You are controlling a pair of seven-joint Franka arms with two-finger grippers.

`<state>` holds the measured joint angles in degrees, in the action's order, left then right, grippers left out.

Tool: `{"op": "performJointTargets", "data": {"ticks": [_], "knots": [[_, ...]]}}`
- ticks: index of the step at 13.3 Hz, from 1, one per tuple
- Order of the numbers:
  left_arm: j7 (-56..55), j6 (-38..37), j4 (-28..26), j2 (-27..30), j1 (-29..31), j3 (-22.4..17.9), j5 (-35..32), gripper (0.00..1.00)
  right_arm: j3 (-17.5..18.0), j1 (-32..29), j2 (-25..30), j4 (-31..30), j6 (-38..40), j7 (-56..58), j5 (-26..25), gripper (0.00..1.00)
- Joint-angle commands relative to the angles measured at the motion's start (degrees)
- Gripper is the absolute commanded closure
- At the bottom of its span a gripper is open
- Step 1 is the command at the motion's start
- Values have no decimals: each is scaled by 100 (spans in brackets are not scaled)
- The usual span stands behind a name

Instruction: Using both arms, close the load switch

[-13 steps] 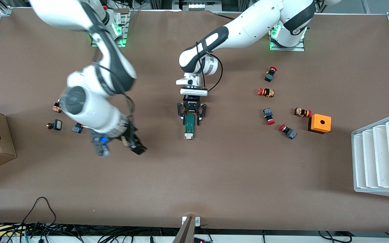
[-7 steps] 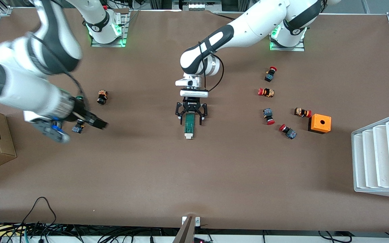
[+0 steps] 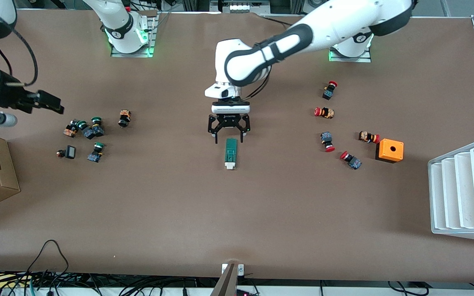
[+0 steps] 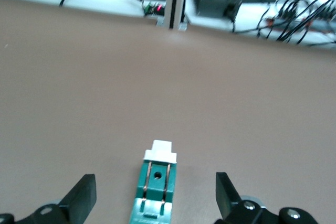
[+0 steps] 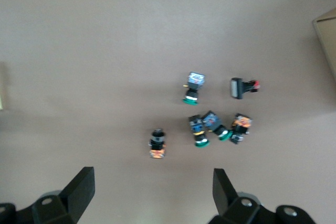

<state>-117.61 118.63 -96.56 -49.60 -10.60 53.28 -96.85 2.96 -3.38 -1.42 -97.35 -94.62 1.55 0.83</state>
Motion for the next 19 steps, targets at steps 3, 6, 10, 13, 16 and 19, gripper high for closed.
{"op": "performJointTargets", "data": {"ticks": [3, 6, 10, 13, 16, 19], "knots": [[2387, -259, 294, 91, 1821, 1735, 2052, 0, 100, -31, -7, 58, -48, 267, -171, 1], [3994, -1225, 899, 82, 2517, 2370, 3238, 0, 109, -13, -288, 427, -4, 285, -320, 0], [6306, -2701, 2016, 90, 3202, 2626, 4497, 0, 118, -5, -367, 463, -56, 276, -347, 0], [7538, -3424, 2291, 82, 4097, 3021, 4692, 0, 126, -13, -438, 795, -4, 311, -338, 0], [8383, -3854, 2430, 90, 4697, 3153, 4825, 0, 170, 4, -403, 884, 23, 416, -618, 0], [8903, -4488, 3001, 82, 4716, 3119, 4763, 0, 144, -13, -420, 981, 5, 425, -382, 0]]}}
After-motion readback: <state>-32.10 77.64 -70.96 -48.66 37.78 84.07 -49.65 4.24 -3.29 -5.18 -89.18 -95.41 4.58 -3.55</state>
